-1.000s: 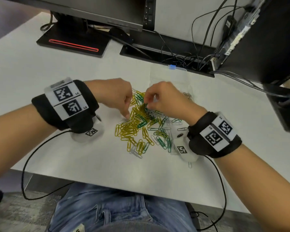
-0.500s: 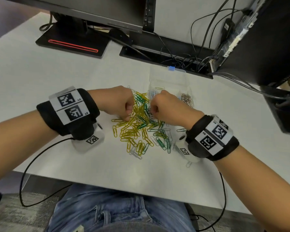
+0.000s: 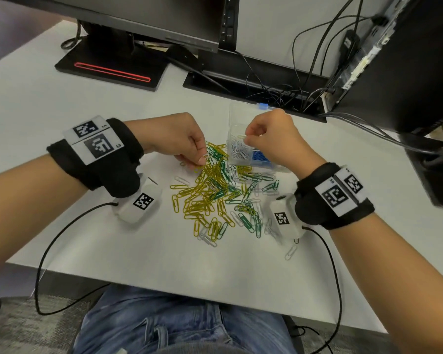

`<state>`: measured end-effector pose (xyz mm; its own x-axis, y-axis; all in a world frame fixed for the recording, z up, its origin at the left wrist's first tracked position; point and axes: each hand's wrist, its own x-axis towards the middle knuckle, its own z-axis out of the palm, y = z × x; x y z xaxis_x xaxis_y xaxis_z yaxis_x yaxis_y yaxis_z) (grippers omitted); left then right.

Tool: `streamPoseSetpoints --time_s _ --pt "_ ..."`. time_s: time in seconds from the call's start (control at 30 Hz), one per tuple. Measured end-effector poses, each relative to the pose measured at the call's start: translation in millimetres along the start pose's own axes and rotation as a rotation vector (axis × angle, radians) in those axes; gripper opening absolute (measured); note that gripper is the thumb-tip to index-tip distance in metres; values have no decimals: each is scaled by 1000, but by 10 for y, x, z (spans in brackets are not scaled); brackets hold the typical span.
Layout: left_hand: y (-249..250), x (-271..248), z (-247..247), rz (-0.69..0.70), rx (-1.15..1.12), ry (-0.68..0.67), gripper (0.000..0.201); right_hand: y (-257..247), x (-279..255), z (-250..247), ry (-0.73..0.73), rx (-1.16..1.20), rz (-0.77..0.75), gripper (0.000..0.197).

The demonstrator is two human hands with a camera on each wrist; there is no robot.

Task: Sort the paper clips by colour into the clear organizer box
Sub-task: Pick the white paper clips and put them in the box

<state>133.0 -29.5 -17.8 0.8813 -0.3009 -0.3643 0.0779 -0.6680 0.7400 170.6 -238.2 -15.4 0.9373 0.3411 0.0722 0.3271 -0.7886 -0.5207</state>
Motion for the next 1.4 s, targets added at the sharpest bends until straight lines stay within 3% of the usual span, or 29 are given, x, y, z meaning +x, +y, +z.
streamPoseSetpoints --time_s 0.07,0.2,0.47,0.57,0.73,0.87,1.03,1.23,1.4 --pt "21 13 5 -1 -62 -3 8 -31 -17 14 -2 55 -14 6" --pt "85 7 58 28 -129 -17 7 -193 -119 68 -162 312 -37 20" --pt "81 23 116 24 -66 -11 15 -172 -94 12 -141 332 15 8" --pt "-4 -9 74 15 105 42 13 -93 -3 -62 -52 247 34 8" --pt "-113 -78 36 14 435 87 18 -18 145 -3 -44 -27 43 12" --pt "-149 -133 47 88 580 29 20 -166 259 108 -19 -84 -52 9" --pt "-184 -148 139 150 695 -92 17 -505 492 385 -100 -240 -114 9" --pt "-212 -147 144 192 704 -115 36 -622 605 537 -336 -365 -142 39" --pt "-249 -142 73 142 588 -84 13 -679 660 593 -430 -394 -201 20"
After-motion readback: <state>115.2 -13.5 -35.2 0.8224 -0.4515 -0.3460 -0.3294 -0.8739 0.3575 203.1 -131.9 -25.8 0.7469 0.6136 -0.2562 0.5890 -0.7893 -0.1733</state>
